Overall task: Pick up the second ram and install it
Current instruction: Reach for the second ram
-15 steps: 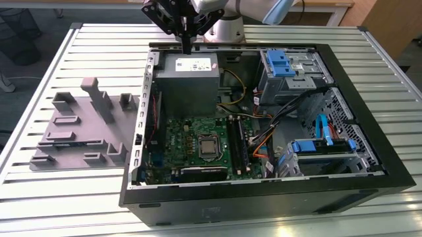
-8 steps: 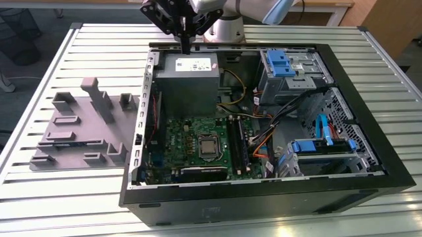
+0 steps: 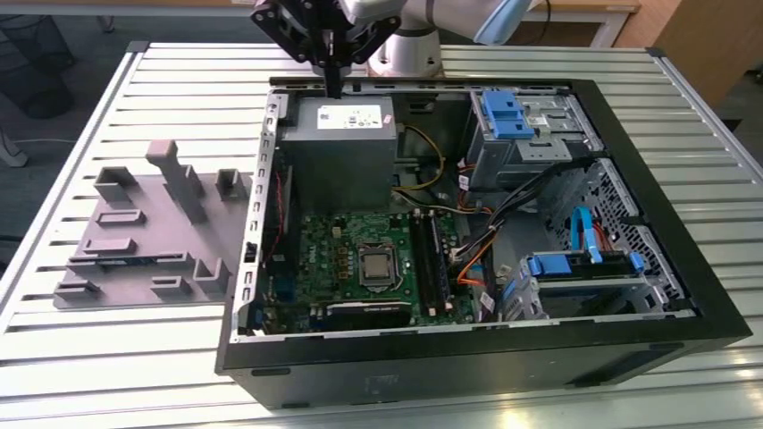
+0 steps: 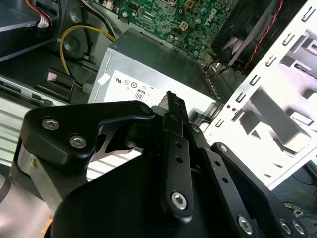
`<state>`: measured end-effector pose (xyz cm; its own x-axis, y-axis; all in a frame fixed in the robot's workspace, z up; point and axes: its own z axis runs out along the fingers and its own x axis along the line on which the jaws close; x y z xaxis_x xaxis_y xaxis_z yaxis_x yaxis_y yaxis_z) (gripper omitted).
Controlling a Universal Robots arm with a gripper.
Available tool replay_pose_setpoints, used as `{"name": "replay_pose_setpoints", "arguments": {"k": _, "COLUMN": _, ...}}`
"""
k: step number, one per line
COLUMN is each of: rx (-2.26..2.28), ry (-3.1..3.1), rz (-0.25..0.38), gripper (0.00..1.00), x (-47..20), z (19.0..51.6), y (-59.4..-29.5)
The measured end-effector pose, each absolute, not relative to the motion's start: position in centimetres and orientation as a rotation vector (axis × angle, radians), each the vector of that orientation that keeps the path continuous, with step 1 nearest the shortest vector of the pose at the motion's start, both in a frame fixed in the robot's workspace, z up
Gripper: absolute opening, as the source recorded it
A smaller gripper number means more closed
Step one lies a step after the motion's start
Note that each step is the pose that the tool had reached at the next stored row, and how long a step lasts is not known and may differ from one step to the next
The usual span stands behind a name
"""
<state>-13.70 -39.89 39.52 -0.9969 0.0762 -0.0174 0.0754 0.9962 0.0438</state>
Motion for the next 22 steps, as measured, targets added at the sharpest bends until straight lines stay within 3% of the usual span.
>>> {"name": "replay_pose_setpoints", "arguments": {"k": 22, "rx": 0.118, "ry": 3.12, "rz": 0.067, "gripper": 0.11, "x": -14.26, "z": 39.5, "y": -39.89}}
